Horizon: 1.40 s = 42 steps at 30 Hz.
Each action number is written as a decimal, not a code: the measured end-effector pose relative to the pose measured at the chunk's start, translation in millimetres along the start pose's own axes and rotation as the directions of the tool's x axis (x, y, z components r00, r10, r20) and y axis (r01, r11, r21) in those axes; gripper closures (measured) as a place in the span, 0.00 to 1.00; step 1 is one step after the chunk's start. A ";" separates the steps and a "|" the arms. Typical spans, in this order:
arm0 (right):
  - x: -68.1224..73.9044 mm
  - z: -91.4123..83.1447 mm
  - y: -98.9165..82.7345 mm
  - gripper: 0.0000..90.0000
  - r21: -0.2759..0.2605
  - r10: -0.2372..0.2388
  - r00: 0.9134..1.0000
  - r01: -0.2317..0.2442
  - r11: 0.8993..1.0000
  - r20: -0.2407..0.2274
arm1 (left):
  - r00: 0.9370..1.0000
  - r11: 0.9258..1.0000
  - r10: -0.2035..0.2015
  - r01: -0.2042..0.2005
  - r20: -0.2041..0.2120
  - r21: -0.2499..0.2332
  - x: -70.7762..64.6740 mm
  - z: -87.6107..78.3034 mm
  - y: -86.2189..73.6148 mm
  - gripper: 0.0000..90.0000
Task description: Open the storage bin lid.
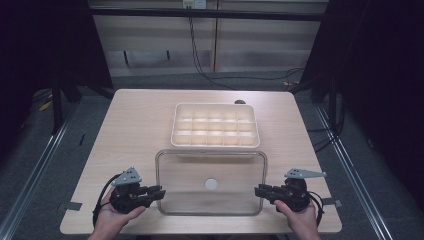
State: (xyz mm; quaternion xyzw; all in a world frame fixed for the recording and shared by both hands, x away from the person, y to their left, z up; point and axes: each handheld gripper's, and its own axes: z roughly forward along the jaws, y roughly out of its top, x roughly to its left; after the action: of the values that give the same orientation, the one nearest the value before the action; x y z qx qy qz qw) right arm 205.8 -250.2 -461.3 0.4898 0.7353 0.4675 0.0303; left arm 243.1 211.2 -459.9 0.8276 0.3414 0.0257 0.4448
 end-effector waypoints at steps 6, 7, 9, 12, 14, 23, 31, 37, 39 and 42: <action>-0.5 2.7 -1.9 0.79 0.001 -0.004 1.000 0.004 1.000 0.007 | 1.000 1.000 0.008 -0.008 -0.012 0.001 1.1 4.6 -1.0 0.77; -1.3 3.7 -2.3 0.78 0.007 -0.007 1.000 0.007 1.000 0.009 | 1.000 1.000 0.014 -0.014 -0.019 0.007 1.4 5.6 -0.7 0.77; -2.9 6.3 -2.4 0.76 0.010 -0.005 1.000 0.005 1.000 0.016 | 1.000 1.000 0.013 -0.012 -0.022 0.013 3.2 8.4 -0.3 0.75; -4.3 10.1 -0.8 0.75 0.021 -0.012 1.000 0.011 1.000 0.028 | 1.000 1.000 -0.002 0.002 -0.023 0.011 6.0 11.4 -0.4 0.74; -4.3 11.5 -0.5 0.73 0.028 -0.014 0.999 0.013 1.000 0.036 | 1.000 1.000 -0.005 0.005 -0.022 0.008 6.4 12.3 -0.4 0.74; -8.6 17.2 -0.6 0.70 0.043 -0.021 0.999 0.019 0.999 0.037 | 1.000 1.000 0.001 0.000 -0.025 0.030 10.3 17.3 -0.3 0.70; -11.1 25.4 -0.3 0.65 0.061 -0.015 0.998 0.012 0.998 0.054 | 0.999 0.999 0.003 -0.001 -0.033 0.046 12.1 20.0 -1.2 0.67; -12.0 28.9 -0.3 0.63 0.069 -0.008 0.998 0.004 0.998 0.063 | 0.999 0.998 -0.026 0.028 -0.035 0.052 12.6 22.1 -2.4 0.66; -13.3 30.4 -0.5 0.62 0.072 -0.010 0.998 0.005 0.997 0.062 | 0.999 0.998 -0.031 0.032 -0.032 0.061 13.9 24.4 -2.0 0.66; -14.0 33.4 -1.3 0.60 0.079 -0.006 0.997 0.000 0.997 0.076 | 0.998 0.996 -0.053 0.055 -0.042 0.064 16.4 27.0 -1.9 0.64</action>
State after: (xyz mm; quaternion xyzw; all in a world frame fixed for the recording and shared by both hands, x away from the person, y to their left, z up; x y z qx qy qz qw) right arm 228.9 -238.8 -486.8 0.5069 0.7523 0.4190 0.0398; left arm 264.0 202.1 -482.0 0.8313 0.3732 0.0191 0.4115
